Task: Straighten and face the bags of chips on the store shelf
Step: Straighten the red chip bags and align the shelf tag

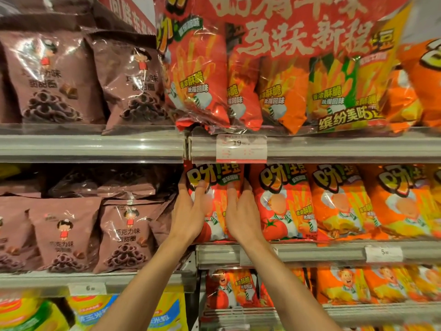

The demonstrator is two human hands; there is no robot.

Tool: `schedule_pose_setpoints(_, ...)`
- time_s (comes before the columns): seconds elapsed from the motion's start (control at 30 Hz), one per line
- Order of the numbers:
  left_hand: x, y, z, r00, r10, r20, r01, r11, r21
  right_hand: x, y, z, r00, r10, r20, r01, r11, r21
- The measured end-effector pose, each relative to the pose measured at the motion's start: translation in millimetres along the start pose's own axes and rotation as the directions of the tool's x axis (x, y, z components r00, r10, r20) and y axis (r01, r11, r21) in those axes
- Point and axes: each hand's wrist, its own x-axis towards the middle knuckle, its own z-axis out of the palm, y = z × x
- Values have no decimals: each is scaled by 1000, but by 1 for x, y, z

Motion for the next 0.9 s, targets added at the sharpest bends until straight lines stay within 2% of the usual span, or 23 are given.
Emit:
schedule_pose_setpoints(0.07,4,3,1,1000,15,1,-15,999,35,4,0,2,1000,3,-27,-3,1000,6)
schedule_pose_setpoints(0.17,5,4,-4,999,40,20,-40,999,22,6,1,-2,1000,-15,10,15,1000,-3)
schedule_pose_setpoints(0.23,-5,4,-10,993,116,10,-116,993,-11,-1,5,-12,994,-100,38,101,994,-36)
schedule_pose_setpoints(0.3,-20,0,-16,977,214,5,-214,977,-7,-9,10,-26,968,-243,58,248,960,-133)
schedule_pose_setpoints(0.43,-24,-13,-16,955,278,103,-291,943,162,-21,24,-36,880,-445,165,469,758,-454)
schedule_pose_setpoints(0.5,-19,-14,-12,955,274,112,-291,937,191,-24,32,-33,851,-476,221,507,638,-580)
schedule_pose_setpoints(0.57,-17,-15,-10,957,267,115,-286,938,197,-24,37,-31,857,-457,238,494,600,-629)
schedule_pose_setpoints(0.77,-21,-17,-11,940,305,153,-337,900,278,-28,44,-29,867,-441,234,479,604,-637)
schedule_pose_setpoints(0.9,-21,-12,-18,939,308,154,-342,888,307,-27,39,-38,866,-420,269,499,707,-502)
